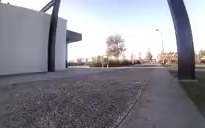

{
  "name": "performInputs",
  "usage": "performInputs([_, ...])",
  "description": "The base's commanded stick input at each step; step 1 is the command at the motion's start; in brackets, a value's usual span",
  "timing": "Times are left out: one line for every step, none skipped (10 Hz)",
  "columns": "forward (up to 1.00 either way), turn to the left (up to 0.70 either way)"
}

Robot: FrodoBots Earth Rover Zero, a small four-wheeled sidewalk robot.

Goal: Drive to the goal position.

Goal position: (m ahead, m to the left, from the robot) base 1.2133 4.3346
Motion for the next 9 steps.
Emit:
performInputs([0.70,0.00])
performInputs([0.70,0.00])
performInputs([0.70,0.00])
performInputs([0.70,0.00])
performInputs([0.70,0.00])
performInputs([0.70,0.00])
performInputs([0.70,0.00])
performInputs([0.70,0.00])
performInputs([0.70,0.00])
